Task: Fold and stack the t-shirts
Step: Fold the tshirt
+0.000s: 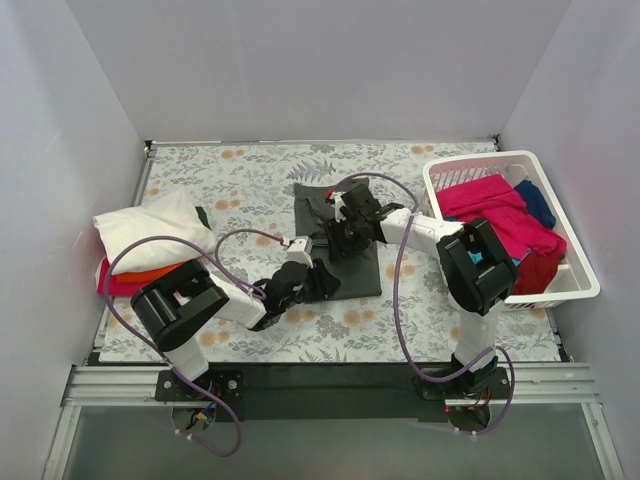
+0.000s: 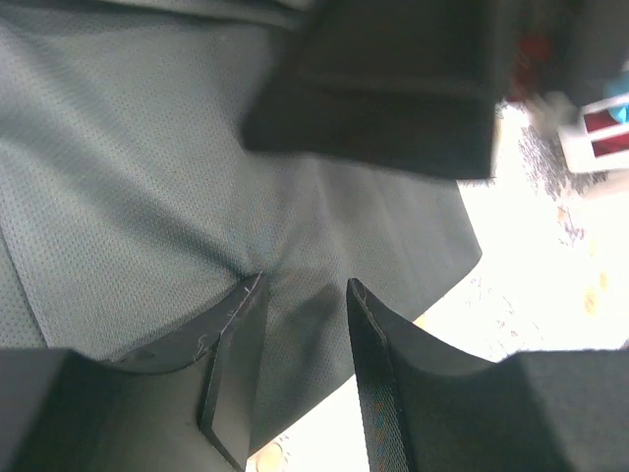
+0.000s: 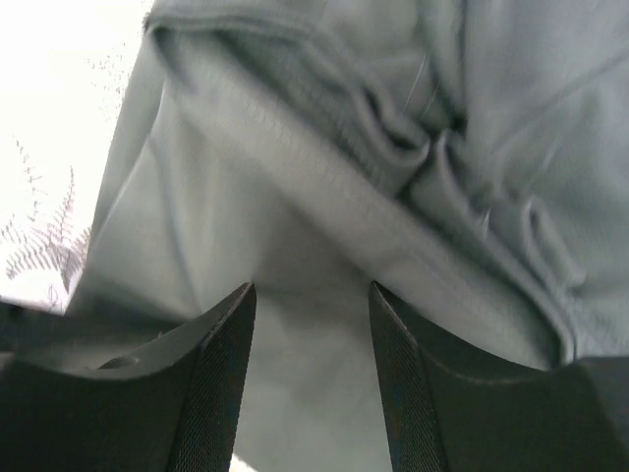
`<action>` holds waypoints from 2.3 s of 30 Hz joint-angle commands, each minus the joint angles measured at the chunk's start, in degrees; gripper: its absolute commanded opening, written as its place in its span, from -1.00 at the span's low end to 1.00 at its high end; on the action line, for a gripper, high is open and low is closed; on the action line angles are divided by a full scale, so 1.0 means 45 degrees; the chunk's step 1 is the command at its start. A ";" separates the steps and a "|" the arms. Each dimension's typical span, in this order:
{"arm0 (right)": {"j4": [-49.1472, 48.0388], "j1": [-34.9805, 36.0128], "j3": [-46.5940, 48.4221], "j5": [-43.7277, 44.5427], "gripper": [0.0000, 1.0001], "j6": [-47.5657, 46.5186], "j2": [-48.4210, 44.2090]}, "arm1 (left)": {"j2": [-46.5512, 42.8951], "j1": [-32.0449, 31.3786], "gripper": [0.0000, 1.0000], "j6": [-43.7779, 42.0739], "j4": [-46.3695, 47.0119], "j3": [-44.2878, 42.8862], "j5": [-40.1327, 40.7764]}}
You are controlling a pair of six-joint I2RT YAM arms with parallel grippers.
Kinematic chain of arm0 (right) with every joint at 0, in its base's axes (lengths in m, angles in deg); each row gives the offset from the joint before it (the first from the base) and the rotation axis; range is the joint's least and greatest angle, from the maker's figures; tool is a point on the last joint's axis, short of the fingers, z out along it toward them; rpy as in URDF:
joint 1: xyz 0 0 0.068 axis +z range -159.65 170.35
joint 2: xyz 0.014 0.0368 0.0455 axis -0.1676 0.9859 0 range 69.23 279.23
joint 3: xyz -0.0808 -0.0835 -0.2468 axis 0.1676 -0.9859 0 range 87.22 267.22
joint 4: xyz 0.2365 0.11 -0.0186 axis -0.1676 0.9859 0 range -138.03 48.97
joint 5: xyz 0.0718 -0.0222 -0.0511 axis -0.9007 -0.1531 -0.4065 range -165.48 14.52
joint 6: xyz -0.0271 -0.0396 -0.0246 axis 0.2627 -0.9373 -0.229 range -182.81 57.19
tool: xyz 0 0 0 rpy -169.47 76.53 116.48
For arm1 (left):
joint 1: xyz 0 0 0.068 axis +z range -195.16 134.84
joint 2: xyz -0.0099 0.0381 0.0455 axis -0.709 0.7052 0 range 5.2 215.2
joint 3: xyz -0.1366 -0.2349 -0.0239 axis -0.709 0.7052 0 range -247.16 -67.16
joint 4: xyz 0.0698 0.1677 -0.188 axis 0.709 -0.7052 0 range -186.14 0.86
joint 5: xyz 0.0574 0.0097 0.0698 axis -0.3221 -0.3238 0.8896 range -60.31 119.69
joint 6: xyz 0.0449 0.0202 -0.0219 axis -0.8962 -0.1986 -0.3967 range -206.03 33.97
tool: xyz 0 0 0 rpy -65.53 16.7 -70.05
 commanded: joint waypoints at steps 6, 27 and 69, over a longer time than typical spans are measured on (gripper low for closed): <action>-0.0067 -0.0028 0.2378 0.1449 -0.12 0.0024 0.1264 | -0.0122 -0.0960 -0.28 0.0676 -0.2121 0.1376 0.0211; 0.0540 0.0733 -0.2849 0.4325 -0.08 0.1077 -0.5657 | -0.4668 -0.2581 -0.10 -0.0278 -0.6022 -0.0145 0.2416; -0.1199 0.2784 -0.9377 0.3759 -0.12 0.4105 -0.8226 | -0.7389 -0.2874 -0.07 0.4701 -0.9934 0.2627 0.3434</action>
